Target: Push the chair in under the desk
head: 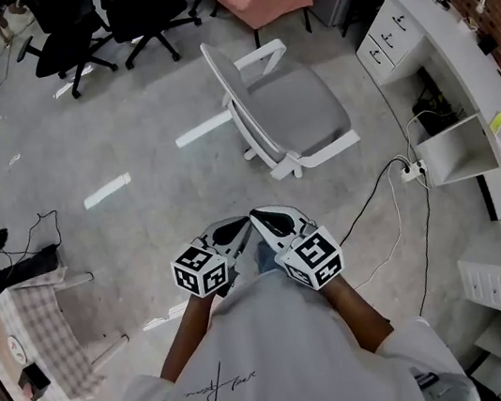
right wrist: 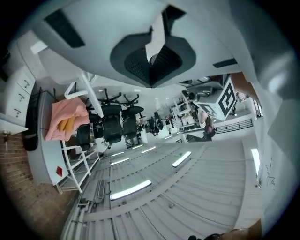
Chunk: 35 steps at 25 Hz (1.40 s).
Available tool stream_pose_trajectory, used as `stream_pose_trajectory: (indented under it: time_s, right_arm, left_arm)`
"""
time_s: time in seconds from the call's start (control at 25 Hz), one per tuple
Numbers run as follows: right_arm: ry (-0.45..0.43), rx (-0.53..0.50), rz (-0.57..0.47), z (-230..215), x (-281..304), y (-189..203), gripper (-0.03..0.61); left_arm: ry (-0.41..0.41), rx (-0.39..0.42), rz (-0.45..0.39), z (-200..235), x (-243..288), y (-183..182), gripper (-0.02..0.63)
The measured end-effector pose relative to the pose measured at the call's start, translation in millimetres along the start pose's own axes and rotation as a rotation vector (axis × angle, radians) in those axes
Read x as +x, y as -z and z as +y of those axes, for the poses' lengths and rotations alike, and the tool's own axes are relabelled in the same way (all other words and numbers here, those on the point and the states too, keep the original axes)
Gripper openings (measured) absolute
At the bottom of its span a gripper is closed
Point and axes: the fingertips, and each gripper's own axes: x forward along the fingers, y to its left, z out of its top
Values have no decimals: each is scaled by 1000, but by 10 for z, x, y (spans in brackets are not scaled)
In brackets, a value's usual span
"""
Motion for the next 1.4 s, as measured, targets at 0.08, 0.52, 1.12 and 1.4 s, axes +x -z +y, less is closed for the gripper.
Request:
stream_pose_trajectory:
  time_s: [0.08,0.52,1.12,1.4]
  right_arm:
    - [26,-3,-27,-227,43,-103,26]
    - [17,75,-33,-940,228,-294,26]
    - [253,18,137,-1729,409,-141,32]
    - [247,-32,240,-1849,696,-23,129]
  left_arm:
    - [19,-49,-66,91,110,-199,5]
    - [7,11,-12,324,576,-750,5]
    - [-200,346,111,791,914,-1164,6]
    - [-228,439,150,1109,979,-1244,6]
